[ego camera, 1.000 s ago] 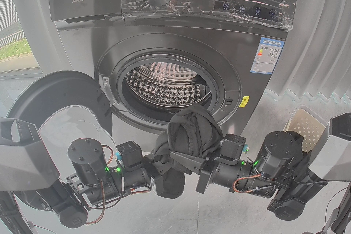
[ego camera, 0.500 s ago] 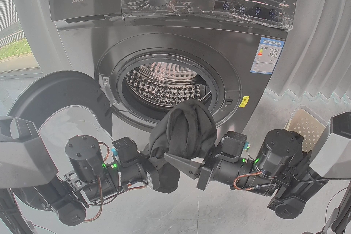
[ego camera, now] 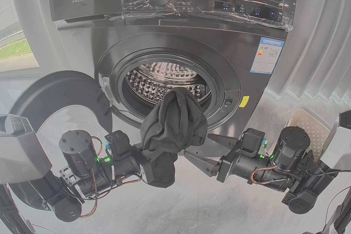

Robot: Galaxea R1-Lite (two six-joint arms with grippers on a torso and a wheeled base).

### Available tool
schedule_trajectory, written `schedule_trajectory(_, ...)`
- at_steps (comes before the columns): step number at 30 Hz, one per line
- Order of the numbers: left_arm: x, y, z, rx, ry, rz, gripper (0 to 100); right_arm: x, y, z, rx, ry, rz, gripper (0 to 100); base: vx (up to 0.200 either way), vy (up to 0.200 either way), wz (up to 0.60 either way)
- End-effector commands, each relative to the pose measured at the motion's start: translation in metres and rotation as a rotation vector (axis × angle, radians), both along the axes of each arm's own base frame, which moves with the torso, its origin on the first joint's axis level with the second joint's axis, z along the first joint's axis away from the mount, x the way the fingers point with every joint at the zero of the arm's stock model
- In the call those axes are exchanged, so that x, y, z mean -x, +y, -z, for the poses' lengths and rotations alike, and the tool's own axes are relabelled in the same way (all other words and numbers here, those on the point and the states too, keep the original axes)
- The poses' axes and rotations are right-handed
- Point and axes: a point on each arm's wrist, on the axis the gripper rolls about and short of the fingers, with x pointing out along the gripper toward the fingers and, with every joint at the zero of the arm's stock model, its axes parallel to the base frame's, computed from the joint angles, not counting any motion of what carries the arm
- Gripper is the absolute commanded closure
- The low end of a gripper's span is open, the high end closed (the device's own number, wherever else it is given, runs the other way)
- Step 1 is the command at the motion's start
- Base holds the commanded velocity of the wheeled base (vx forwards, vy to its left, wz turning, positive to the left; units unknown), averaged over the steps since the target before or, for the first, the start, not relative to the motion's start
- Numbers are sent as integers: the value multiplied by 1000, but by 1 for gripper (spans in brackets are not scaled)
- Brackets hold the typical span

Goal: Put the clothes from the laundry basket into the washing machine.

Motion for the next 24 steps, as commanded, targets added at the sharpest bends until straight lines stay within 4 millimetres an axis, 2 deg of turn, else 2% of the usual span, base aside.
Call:
schedule_trajectory(1, 1, 1, -3, 6, -10, -3, 100, -3, -14, -9, 1, -39, 42, 0, 0, 0, 0)
schedule_trajectory(6, 2, 2, -2, 1, -7, -32, 100, 3, -22, -24, -1, -108, 45, 0, 0, 0, 0)
schedule_trajectory(9, 4, 3, -3, 1, -9, -57, 100, 9, -26, -25, 10, -115, 41, 0, 0, 0, 0)
schedule_trajectory(15, 13, 14, 5, -64, 16, -228, 100, 14, -31, -28, 9, -123, 43, 0, 0, 0, 0)
schedule_trajectory(21, 13, 18, 12, -91, 38, -331, 100, 17, -31, -23, 26, -105, 25, 0, 0, 0, 0)
schedule_trajectory(24, 10, 17, 12, -93, 33, -351, 100, 27, -33, -14, 60, -70, 0, 0, 0, 0, 0)
